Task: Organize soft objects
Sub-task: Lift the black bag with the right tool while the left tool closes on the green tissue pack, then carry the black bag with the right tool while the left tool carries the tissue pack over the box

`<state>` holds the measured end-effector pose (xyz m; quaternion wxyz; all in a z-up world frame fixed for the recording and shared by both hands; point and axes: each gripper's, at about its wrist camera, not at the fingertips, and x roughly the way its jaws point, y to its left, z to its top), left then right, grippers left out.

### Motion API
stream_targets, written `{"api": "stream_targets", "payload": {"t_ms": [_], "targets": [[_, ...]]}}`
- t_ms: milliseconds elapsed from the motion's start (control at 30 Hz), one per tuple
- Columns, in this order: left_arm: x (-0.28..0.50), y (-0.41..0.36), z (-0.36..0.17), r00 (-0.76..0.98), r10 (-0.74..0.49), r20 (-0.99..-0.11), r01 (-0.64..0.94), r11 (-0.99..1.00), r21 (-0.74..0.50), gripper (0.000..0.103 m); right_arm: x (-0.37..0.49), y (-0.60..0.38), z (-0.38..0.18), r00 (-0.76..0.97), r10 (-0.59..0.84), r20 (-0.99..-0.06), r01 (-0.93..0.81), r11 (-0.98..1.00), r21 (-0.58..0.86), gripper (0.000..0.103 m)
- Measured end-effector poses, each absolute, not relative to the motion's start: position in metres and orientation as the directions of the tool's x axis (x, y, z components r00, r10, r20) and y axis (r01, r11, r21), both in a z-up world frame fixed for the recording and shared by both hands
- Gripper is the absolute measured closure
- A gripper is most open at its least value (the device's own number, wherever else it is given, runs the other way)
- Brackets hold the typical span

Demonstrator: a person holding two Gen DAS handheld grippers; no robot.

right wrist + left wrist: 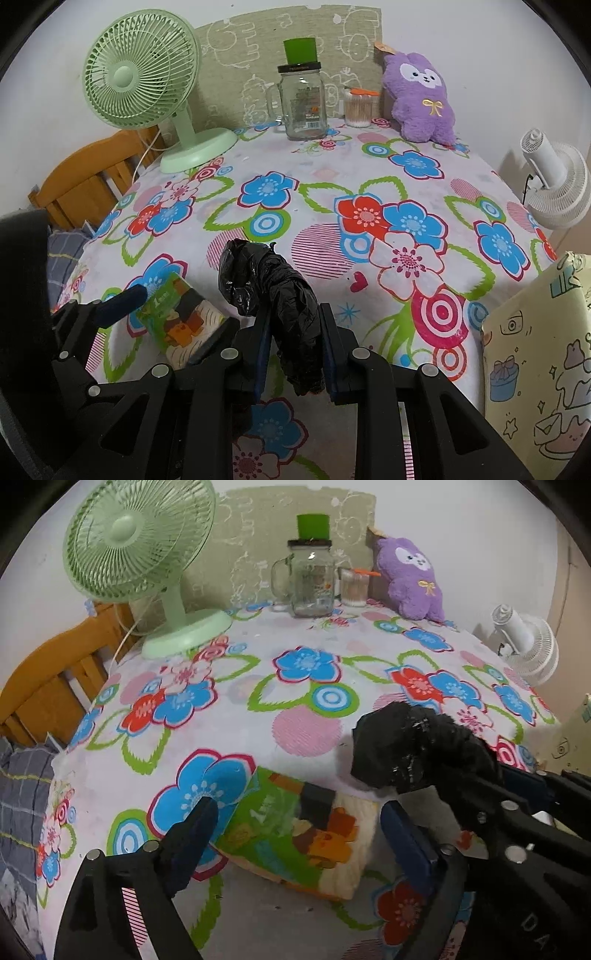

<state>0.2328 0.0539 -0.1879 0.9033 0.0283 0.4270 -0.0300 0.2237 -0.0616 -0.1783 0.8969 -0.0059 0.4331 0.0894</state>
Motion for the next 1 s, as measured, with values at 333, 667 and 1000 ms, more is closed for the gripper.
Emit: {"api": "stream_targets", "payload": {"t_ms": [333, 667, 1000], "targets": [[0.237, 0.059, -0.194, 0.598, -0.062, -0.799, 0.076, 0.997, -0.020, 0.023, 0.231, -0.057, -0.186, 0.589, 0.152, -0.794, -0.164, 0.984, 0.067, 0.076], [0.219, 0.051, -0.182, 0.610, -0.080, -0.788, 0.106, 0.994, -0.019, 0.026, 0.221, -0.056, -0.180, 0.597, 0.160, -0.786, -0.180, 0.982, 0.063, 0.076], [0.192, 0.040, -0.154, 0.670, -0.059, -0.740, 0.100, 0.995, 0.012, 0.026, 0.199, -0.061, -0.155, 0.637, 0.164, -0.753, -0.196, 0.979, 0.047, 0.075]]}}
